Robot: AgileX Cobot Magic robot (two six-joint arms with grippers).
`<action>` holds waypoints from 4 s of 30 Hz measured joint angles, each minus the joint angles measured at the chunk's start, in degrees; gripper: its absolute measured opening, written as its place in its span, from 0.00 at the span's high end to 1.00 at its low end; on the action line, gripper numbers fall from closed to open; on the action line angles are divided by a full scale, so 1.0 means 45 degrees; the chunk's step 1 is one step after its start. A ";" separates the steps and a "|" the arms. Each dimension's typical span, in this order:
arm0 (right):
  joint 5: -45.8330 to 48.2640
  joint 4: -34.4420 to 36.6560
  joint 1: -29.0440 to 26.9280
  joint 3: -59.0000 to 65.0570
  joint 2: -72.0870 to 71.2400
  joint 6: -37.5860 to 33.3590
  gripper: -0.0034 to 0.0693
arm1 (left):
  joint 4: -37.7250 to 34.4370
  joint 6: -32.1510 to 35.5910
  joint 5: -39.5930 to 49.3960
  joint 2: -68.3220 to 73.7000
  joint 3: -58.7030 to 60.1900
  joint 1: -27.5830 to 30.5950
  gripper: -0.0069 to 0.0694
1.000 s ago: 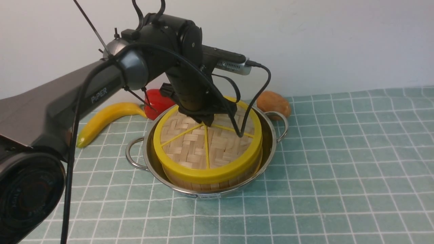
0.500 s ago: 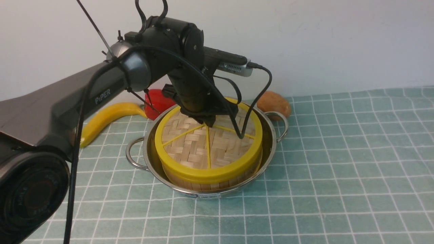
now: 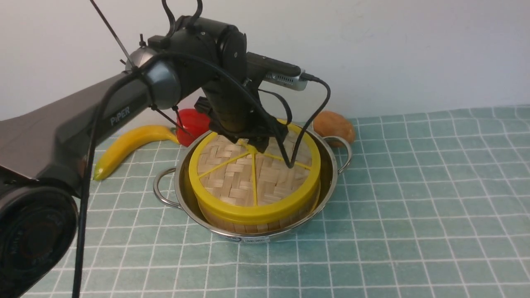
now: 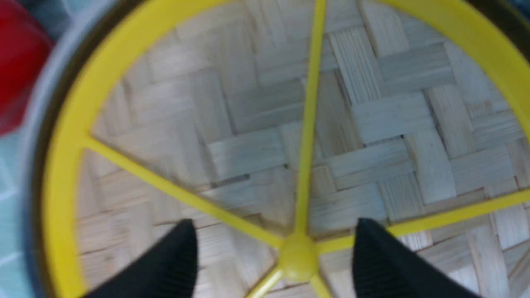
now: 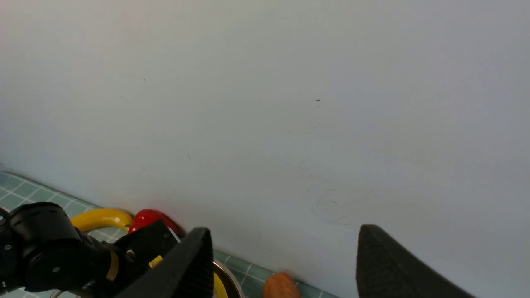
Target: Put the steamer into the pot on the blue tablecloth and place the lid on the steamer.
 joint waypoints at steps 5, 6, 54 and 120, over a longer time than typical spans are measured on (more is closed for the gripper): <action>0.0000 0.0000 0.0000 0.0000 -0.0012 -0.0511 0.32 | 0.0734 0.0000 0.0452 -0.1811 -0.0724 0.0000 0.11; 0.0000 0.0000 0.0000 0.0000 -0.0038 -0.0637 0.34 | 0.0950 0.0000 0.0676 -0.2502 -0.0807 0.0000 0.12; -0.3367 -0.5100 0.0000 1.8907 -1.3642 0.3730 0.90 | 0.1393 -0.0980 -0.4240 -2.1642 1.6631 0.0596 0.92; -1.0149 -0.2849 -0.5224 2.3378 -1.7401 0.3343 0.62 | 0.1927 -0.0162 -1.0676 -2.6674 2.4110 0.6099 0.79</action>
